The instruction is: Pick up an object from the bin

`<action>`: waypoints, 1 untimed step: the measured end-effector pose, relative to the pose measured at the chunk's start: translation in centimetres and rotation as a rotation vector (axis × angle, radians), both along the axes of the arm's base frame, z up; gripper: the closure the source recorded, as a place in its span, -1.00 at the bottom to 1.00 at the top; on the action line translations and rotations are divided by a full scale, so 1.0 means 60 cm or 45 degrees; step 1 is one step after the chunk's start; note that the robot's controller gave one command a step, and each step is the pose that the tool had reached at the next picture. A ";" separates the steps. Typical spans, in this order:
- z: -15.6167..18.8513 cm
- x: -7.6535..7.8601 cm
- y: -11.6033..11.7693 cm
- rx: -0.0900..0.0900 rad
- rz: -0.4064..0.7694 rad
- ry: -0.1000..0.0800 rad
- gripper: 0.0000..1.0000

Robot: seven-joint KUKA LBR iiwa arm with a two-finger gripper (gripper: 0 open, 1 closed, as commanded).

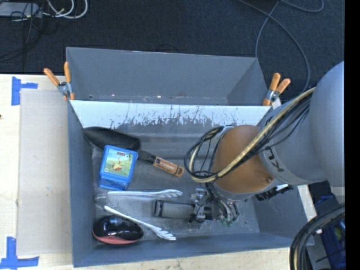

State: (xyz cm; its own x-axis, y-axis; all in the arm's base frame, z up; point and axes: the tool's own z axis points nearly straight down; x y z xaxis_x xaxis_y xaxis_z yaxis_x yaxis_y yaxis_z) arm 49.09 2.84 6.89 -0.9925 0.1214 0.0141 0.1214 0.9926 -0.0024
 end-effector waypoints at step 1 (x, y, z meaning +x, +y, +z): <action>0.013 0.003 0.001 0.000 -0.005 0.005 1.00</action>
Offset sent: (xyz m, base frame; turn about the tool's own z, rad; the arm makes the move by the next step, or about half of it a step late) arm 0.0497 0.0688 0.1141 -0.4431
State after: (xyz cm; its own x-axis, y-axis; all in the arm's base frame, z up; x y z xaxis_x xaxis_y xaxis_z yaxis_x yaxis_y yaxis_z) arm 49.30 2.87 7.66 -0.9919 0.1254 0.0181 0.1254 0.9921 -0.0030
